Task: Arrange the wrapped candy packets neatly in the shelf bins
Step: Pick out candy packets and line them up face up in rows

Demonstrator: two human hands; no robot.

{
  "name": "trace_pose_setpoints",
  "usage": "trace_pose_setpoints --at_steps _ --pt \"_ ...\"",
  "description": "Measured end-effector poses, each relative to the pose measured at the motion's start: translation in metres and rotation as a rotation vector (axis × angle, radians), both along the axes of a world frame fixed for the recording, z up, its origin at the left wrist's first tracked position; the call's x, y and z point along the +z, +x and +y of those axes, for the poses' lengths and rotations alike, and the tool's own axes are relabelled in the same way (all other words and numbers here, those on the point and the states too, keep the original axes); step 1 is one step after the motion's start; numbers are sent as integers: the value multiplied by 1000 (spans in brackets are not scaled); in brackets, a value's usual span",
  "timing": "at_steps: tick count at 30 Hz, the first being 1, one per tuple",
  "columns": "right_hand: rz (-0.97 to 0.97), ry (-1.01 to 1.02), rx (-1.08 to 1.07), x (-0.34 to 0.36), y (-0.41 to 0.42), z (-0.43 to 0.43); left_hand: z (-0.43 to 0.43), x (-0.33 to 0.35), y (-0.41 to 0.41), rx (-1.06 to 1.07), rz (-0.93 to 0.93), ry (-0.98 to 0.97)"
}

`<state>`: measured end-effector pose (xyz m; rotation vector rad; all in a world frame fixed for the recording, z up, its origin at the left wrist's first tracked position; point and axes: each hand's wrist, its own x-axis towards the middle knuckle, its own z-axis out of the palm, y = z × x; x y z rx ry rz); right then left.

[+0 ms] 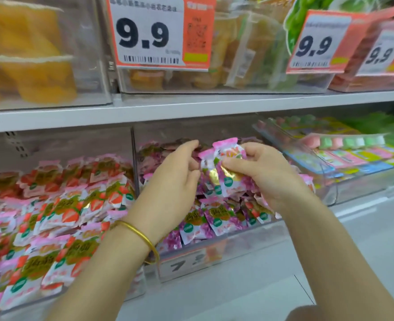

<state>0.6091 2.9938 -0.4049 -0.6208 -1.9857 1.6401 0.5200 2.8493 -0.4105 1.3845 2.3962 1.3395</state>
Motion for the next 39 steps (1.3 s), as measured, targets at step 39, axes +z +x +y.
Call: trace_pose_setpoints --at_steps 39 --pt "-875 832 172 -16 23 15 11 -32 17 -139 175 -324"
